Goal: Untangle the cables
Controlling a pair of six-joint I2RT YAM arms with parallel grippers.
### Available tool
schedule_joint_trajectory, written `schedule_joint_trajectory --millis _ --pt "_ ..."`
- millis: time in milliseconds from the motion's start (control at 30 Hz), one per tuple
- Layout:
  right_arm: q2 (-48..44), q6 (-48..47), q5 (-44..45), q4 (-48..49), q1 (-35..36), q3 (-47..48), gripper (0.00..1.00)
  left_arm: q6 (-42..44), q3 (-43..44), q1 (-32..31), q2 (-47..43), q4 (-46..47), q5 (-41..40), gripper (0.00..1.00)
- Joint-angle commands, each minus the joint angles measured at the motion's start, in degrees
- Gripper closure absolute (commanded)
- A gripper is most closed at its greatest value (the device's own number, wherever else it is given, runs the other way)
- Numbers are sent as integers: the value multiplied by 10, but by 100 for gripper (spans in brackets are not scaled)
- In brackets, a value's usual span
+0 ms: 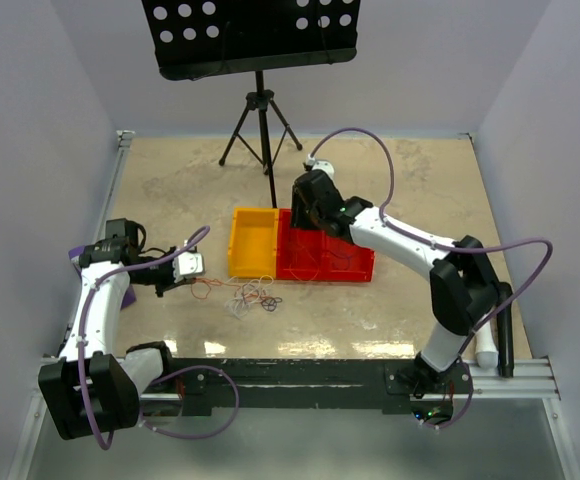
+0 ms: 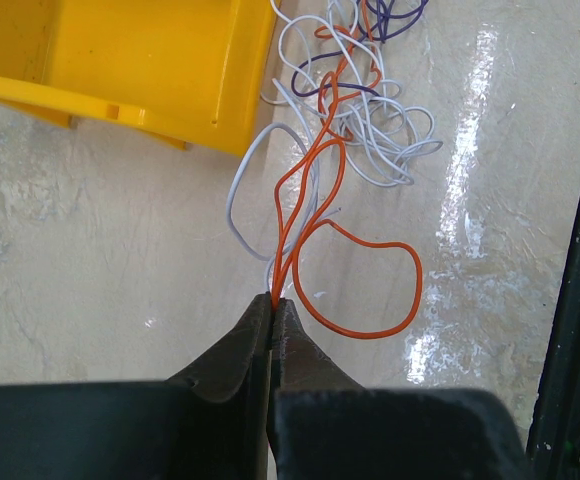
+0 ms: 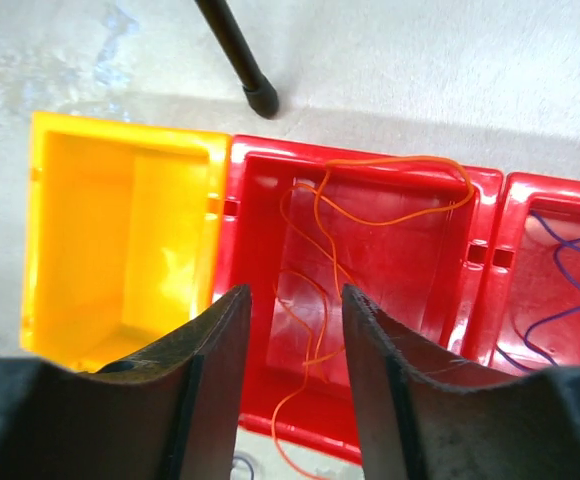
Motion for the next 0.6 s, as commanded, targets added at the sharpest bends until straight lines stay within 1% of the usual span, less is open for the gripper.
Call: schedule_joint_trajectory --millis 0,67,167,267,333,433,567 --pt "-37 -11 3 -33 -2 53 58 -14 14 3 -2 6 31 100" --pt "-39 -13 14 -41 -2 67 60 -22 19 4 2 9 41 100" --pt "-35 -15 31 -35 -2 70 61 -28 33 4 9 -1 65 100" --pt "-23 -20 69 -15 -3 71 61 -26 41 4 17 -7 72 100" --pt "0 -25 91 -14 -6 84 58 -22 39 4 17 -9 70 100" --pt "26 -33 91 1 -16 97 51 -21 37 4 17 -9 60 100" --pt "50 -42 96 21 -28 98 49 -17 29 4 14 -7 52 100"
